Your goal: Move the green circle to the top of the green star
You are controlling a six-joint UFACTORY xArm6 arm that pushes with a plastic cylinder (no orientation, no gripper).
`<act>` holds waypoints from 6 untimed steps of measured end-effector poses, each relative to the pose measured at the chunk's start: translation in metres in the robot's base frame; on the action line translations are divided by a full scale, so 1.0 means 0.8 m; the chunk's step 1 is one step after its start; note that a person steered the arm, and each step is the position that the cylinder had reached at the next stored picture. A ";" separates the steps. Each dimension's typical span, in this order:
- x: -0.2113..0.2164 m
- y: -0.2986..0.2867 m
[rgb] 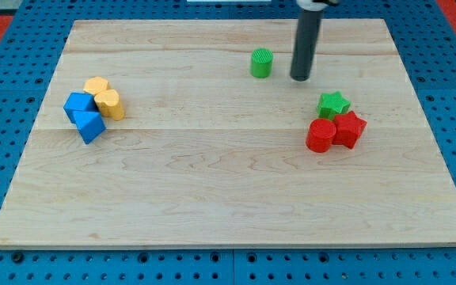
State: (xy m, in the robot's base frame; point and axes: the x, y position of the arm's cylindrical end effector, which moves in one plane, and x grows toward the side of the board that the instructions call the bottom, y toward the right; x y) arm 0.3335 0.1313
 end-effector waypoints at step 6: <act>-0.088 -0.136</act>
State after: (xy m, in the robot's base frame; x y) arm 0.2634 0.0223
